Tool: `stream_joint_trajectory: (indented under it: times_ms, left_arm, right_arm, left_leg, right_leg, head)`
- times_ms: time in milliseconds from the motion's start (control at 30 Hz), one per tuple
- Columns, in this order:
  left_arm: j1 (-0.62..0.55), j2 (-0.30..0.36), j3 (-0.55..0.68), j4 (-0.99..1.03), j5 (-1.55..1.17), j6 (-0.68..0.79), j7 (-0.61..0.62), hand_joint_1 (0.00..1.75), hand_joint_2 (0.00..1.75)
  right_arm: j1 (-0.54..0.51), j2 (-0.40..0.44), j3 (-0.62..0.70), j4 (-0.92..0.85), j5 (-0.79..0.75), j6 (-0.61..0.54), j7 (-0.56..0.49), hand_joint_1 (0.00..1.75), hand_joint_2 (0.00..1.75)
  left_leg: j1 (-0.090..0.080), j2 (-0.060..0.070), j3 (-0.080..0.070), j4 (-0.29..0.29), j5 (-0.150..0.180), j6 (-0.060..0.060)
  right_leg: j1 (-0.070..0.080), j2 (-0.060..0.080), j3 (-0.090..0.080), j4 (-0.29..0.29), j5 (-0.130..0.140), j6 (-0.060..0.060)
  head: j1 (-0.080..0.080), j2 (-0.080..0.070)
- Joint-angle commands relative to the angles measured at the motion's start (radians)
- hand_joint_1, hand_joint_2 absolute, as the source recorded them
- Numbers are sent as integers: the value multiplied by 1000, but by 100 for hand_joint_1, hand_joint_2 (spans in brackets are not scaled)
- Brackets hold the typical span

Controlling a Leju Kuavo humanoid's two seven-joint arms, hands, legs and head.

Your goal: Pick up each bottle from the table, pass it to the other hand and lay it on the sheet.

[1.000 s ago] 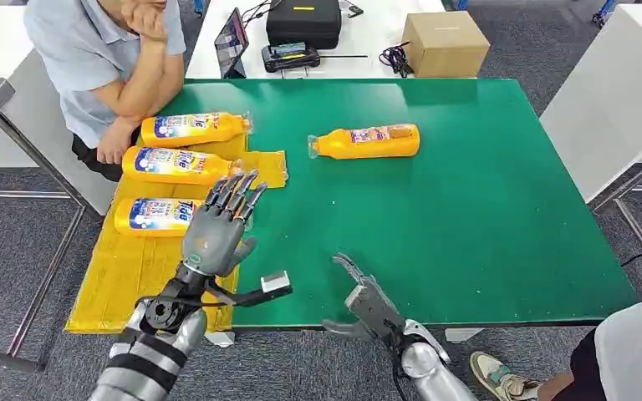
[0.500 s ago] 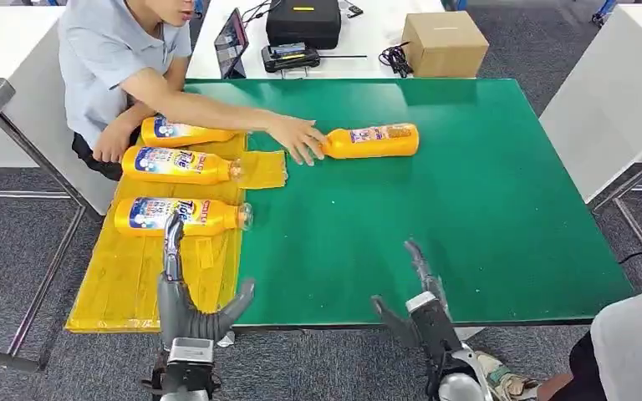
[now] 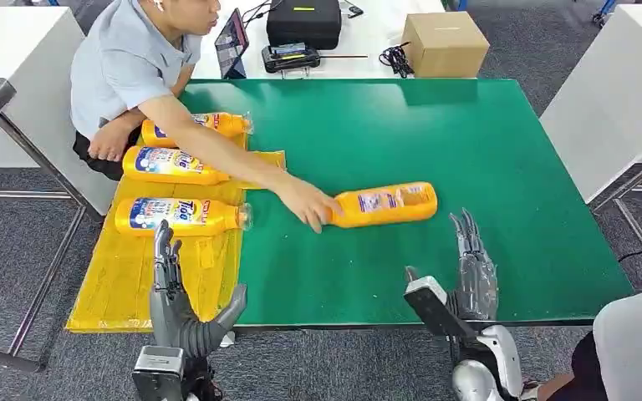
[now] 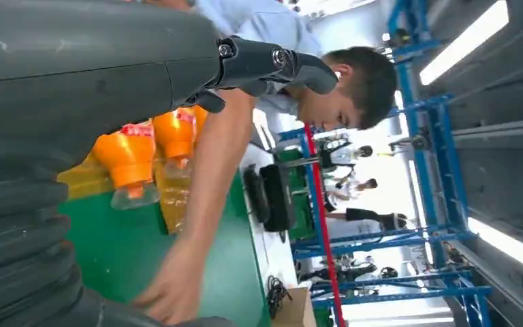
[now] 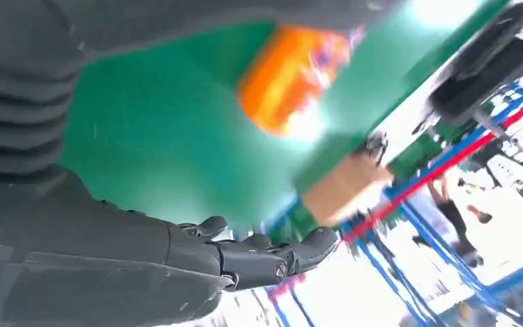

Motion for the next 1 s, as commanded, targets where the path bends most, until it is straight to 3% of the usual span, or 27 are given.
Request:
stream_joint_trajectory:
  times_ms: [33, 167, 267, 533, 1000]
  left_arm:
    - [-32, 53, -42, -3, 86, -21, 57, 0, 175]
    - [-33, 53, -41, -1, 87, -22, 57, 0, 175]
    - [-38, 55, -41, 4, 125, -40, 61, 0, 175]
    - [-52, 60, -56, 27, 166, -69, 70, 0, 175]
    - [-103, 60, -80, 78, 184, -102, 83, 0, 175]
  right_arm:
    - [-58, -121, 77, 154, 294, -80, 114, 0, 175]
    - [-66, -123, 76, 161, 292, -78, 112, 0, 175]
    - [-102, -139, 105, 226, 409, -111, 167, 0, 175]
    - [-210, -127, 140, 419, 334, -35, 160, 0, 175]
    - [-431, -59, 217, 735, 321, -15, 135, 0, 175]
  left_leg:
    - [1, 1, 5, -1, -2, -2]
    - [1, 2, 3, -1, -1, -1]
    - [2, 2, 5, 0, -2, -2]
    - [1, 2, 4, -1, -1, -1]
    - [1, 3, 3, -1, 0, -1]
  right_leg:
    - [1, 1, 5, -2, -1, -2]
    - [1, 1, 3, -1, 0, -2]
    - [2, 1, 5, -1, -1, -3]
    - [2, 2, 4, -2, 0, -2]
    - [1, 3, 3, -1, 0, -2]
  head:
    - [0, 0]
    - [0, 0]
    - [0, 0]
    - [0, 0]
    - [-1, 0]
